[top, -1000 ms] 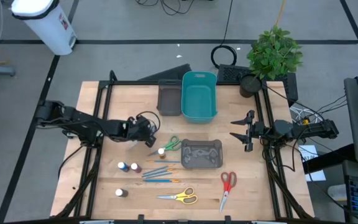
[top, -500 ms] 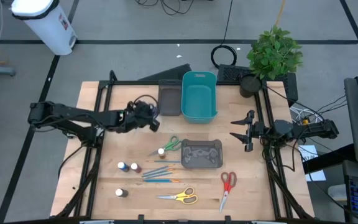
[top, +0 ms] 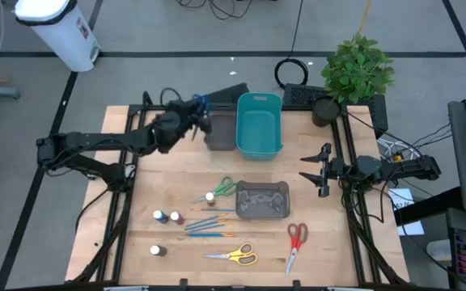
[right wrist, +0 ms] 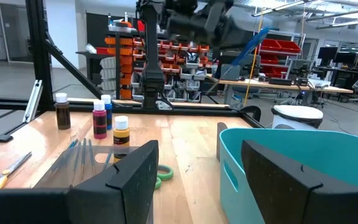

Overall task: Pick & Place Paint Supplies
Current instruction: Put the blue scissors into the top black bin

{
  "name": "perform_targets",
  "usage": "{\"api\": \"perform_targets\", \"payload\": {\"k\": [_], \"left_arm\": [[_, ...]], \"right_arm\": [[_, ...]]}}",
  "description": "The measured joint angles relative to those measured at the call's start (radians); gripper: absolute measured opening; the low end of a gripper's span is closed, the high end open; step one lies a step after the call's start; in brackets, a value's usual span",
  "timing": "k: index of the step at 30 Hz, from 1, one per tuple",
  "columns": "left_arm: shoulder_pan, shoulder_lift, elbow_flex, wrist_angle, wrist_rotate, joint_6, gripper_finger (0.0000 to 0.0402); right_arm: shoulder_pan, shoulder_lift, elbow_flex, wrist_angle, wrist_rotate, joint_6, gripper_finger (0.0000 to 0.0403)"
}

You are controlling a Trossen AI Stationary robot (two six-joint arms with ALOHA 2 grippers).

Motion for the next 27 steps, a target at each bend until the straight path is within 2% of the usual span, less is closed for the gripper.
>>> {"api": "perform_targets", "payload": {"k": [6,14,27], "left_arm": [[0.069,0.09,0.001,0.195,0.1,0.0,0.0093],[0.098,0.274,0.001,0.376,0.118,-0.049,0.0094],[0.11,0.457,0.0,0.44,0.118,-0.123,0.0094]], "right_arm": [[0.0,0.0,0.0,0.0,0.0,0.0,0.0222],[0.0,0.0,0.0,0.0,0.0,0.0,0.0222],[0.0,0.0,0.0,0.001,0.0,0.0,0.0222]]}}
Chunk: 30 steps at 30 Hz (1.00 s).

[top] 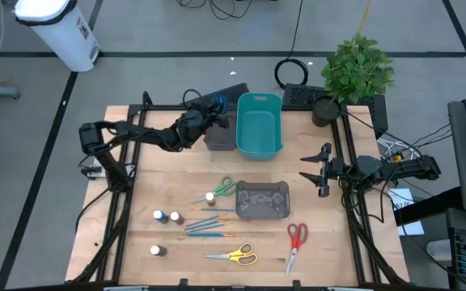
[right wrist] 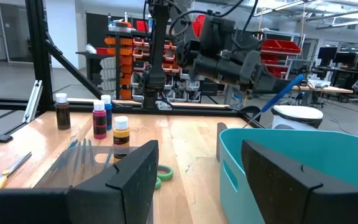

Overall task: Pick & Place Paint Supplies
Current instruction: Put the blue scissors into the top black bin

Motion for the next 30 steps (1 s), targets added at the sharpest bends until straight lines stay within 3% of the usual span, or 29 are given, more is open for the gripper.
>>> {"api": "perform_targets", "payload": {"k": [22,30], "left_arm": [[0.005,0.078,-0.001,-0.025,-0.023,0.057,0.0095],[0.005,0.078,-0.001,-0.032,0.057,0.083,0.0095]], "right_arm": [[0.0,0.0,0.0,0.0,0.0,0.0,0.0222],[0.0,0.0,0.0,0.0,0.0,0.0,0.0222]]}}
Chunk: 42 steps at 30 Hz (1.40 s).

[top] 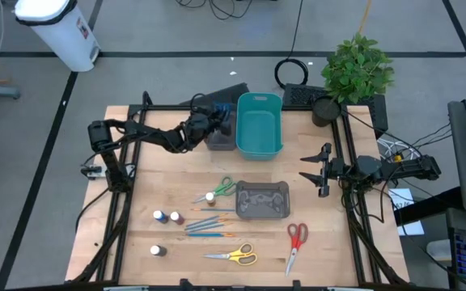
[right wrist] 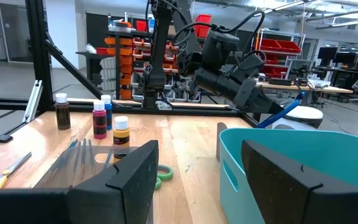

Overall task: Pick & Place Paint Supplies
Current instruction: Put the blue scissors into the top black bin, then put the yellow paint bottle into the green bin

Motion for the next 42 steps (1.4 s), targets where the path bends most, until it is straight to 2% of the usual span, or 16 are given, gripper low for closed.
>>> {"api": "perform_targets", "payload": {"k": [7,14,26,31,37,42], "left_arm": [[0.0,0.0,0.0,0.0,0.005,0.041,0.0104],[0.001,0.0,0.0,0.001,0.047,0.04,0.0146],[0.0,-0.016,0.0,0.01,0.049,0.041,0.0209],[-0.012,-0.106,0.0,-0.023,0.115,0.107,0.0224],[-0.06,-0.296,0.0,-0.186,0.191,0.206,0.0226],[-0.117,-0.47,0.0,-0.314,0.275,0.216,0.0224]], "right_arm": [[0.0,0.0,0.0,0.0,0.0,0.0,0.0222],[0.0,0.0,0.0,0.0,0.0,0.0,0.0222],[0.0,0.0,0.0,0.0,0.0,0.0,0.0222],[0.0,0.0,0.0,0.0,0.0,0.0,0.0222],[0.0,0.0,0.0,0.0,0.0,0.0,0.0222],[0.0,0.0,0.0,0.0,0.0,0.0,0.0222]]}}
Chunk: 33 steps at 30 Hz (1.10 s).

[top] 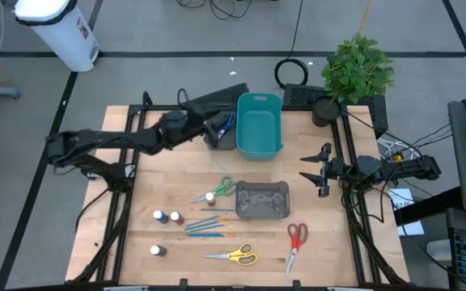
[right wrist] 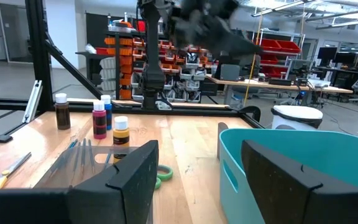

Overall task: Pick & Place Paint Supplies
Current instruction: Put the yellow paint bottle into the green bin

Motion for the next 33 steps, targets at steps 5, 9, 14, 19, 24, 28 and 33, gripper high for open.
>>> {"api": "perform_targets", "payload": {"k": [5,9,14,19,24,28,33], "left_arm": [[-0.061,-0.135,0.0,-0.084,0.106,0.014,0.0224],[-0.108,-0.208,0.0,-0.199,0.169,0.06,0.0225],[-0.15,-0.223,0.0,-0.357,0.173,0.057,0.0225],[-0.188,-0.146,0.001,-0.446,0.173,-0.021,0.0225],[-0.224,-0.044,0.0,-0.464,0.187,-0.055,0.0225],[-0.254,0.011,0.0,-0.485,0.311,-0.048,0.0225],[-0.285,0.003,0.0,-0.535,0.509,-0.027,0.0225]], "right_arm": [[0.0,0.0,0.0,0.0,0.0,0.0,0.0222],[0.0,0.0,0.0,0.0,0.0,0.0,0.0222],[0.0,0.0,0.0,0.0,0.0,0.0,0.0222],[0.0,0.0,0.0,0.0,0.0,0.0,0.0222],[0.0,0.0,0.0,0.0,0.0,0.0,0.0222],[0.0,0.0,0.0,0.0,0.0,0.0,0.0222],[0.0,0.0,0.0,0.0,0.0,0.0,0.0222]]}}
